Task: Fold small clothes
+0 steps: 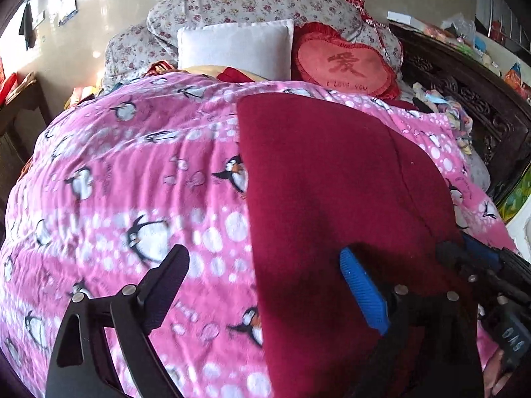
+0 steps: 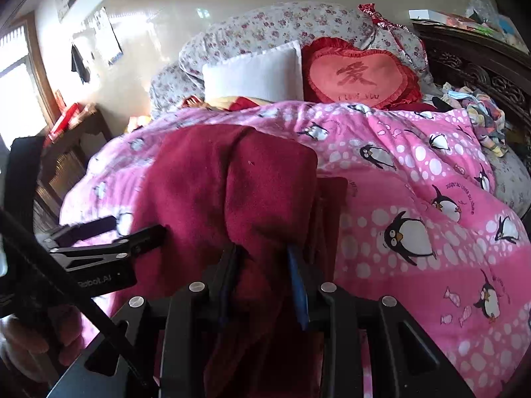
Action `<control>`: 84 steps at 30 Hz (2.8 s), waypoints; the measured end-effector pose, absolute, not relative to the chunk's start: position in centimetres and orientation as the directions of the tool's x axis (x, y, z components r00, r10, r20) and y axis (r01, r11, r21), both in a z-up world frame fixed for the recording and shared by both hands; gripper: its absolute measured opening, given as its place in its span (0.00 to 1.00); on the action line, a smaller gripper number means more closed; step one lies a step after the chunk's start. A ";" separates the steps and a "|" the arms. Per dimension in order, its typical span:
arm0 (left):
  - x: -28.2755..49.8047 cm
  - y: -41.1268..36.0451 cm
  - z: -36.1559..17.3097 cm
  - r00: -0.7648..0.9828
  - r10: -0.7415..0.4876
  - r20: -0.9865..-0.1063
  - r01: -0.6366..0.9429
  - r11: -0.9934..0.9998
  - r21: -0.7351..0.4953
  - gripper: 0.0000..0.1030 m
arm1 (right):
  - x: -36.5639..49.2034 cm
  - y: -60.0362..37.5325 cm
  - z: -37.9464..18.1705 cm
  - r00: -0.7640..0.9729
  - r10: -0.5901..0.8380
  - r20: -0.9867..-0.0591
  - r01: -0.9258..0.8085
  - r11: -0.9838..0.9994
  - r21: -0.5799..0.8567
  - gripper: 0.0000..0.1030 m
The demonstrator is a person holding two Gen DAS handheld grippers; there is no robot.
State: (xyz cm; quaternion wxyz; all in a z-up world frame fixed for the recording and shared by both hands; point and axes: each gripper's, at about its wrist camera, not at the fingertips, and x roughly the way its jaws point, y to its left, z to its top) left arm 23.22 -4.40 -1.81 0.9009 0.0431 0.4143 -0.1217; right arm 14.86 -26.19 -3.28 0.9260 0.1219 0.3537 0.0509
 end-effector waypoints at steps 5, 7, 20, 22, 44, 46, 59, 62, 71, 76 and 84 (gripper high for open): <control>20.2 -3.0 -1.4 0.642 -0.179 -0.746 0.257 0.966 -0.011 0.90 | 11.2 -25.3 -1.7 0.765 0.198 -0.613 -0.030 0.962 0.272 0.33; 19.4 -2.5 -1.8 0.634 -0.194 -0.749 0.254 0.967 -0.035 0.90 | 10.3 -25.0 -2.1 0.751 0.199 -0.629 -0.025 0.961 0.274 0.33; 20.9 1.2 -3.3 0.536 -0.429 -0.728 0.210 0.902 -0.377 0.93 | 10.5 -30.6 -4.3 0.794 0.274 -0.542 0.030 0.873 0.486 0.94; 21.8 0.5 -4.4 0.495 -0.467 -0.733 0.217 0.883 -0.416 0.93 | 11.8 -31.1 -5.1 0.773 0.324 -0.546 0.006 0.857 0.516 0.98; 13.3 3.2 0.7 0.449 -0.534 -0.716 0.406 0.836 -0.369 0.53 | 6.0 -23.1 -0.5 0.722 0.486 -0.493 -0.200 0.828 0.523 0.52; 10.8 4.6 -0.4 0.431 -0.478 -0.765 0.386 0.864 -0.323 0.53 | 4.8 -21.5 -1.1 0.691 0.496 -0.527 -0.204 0.832 0.516 0.52; 5.8 7.5 -2.9 0.586 -0.230 -0.777 0.227 0.967 -0.115 0.73 | -0.4 -19.8 -1.9 0.715 0.362 -0.598 -0.114 0.904 0.411 0.57; 6.0 6.1 -3.7 0.592 -0.187 -0.784 0.218 0.974 -0.068 0.73 | 0.0 -18.1 -0.2 0.748 0.334 -0.573 -0.161 0.930 0.331 0.45; 7.0 5.8 -5.5 0.599 -0.179 -0.780 0.200 0.977 -0.070 0.89 | 5.1 -16.4 -6.4 0.667 0.165 -0.726 -0.064 0.984 0.165 0.41; 7.1 5.7 -5.4 0.610 -0.167 -0.775 0.192 0.980 -0.060 0.89 | 4.3 -17.6 -5.8 0.680 0.220 -0.699 -0.065 0.968 0.241 0.43; 6.2 6.1 -5.0 0.621 -0.145 -0.770 0.163 0.985 -0.054 0.89 | -1.9 -14.7 -3.5 0.718 0.198 -0.668 -0.130 0.980 0.150 0.43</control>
